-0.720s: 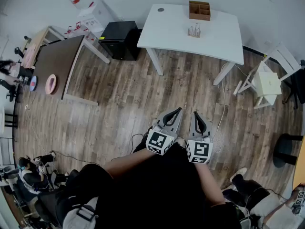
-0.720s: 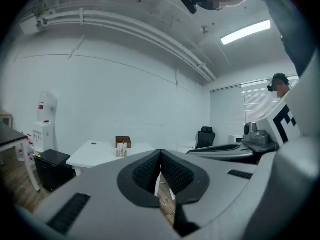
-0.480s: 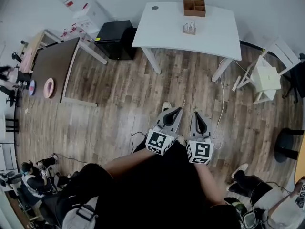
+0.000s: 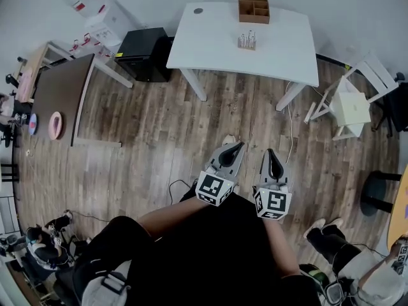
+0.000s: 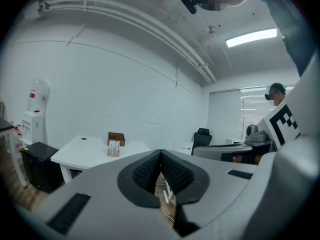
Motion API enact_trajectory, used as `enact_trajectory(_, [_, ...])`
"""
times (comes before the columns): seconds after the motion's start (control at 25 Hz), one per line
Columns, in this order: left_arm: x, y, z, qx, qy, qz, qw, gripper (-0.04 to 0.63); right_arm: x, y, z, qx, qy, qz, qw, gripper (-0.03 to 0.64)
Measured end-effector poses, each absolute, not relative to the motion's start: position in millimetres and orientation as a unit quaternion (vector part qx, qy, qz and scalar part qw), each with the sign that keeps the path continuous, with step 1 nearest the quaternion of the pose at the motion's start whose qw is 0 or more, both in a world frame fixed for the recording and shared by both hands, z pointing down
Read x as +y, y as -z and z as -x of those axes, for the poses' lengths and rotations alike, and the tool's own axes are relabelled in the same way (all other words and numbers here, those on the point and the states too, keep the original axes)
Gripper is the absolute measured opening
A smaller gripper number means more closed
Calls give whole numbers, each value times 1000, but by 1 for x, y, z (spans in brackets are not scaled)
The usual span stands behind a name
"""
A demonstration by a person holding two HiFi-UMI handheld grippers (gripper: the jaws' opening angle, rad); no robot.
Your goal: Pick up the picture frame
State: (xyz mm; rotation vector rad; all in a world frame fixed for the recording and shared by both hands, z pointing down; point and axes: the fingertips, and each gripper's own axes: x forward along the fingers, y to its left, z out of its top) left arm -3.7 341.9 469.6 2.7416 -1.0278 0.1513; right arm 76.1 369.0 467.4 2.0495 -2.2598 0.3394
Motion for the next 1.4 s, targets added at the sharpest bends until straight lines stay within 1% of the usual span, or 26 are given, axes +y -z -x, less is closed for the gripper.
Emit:
enact_trajectory(0.16, [299,-472,-1,-348,-39,-929,117,14,329,-463,-77,-735,-85,-671,51,34])
enact_trajectory(0.52, [191,-478,-3,-355,-38,-924,137,14,211,-470,-66,-754,-102,-642,96,35])
enact_trajectory(0.88, [75,-471,16,-361,-24,-922,137,14,89,-458,-71,-740,-96,-657,104,34])
enact_trajectory(1.0, [48,-475,21,-361,-20,-921,143,14,63,-456,-78,-738,-94,-659,112,34])
enact_trajectory(1.16, [20,-477,28,-360,-20,-924,129,14,38,-456,-83,-728,-95,-669,119,34])
enact_trajectory(1.4, [1,-478,45,-373,-9,-916,145,14,24,-468,-67,-731,-104,-661,135,35])
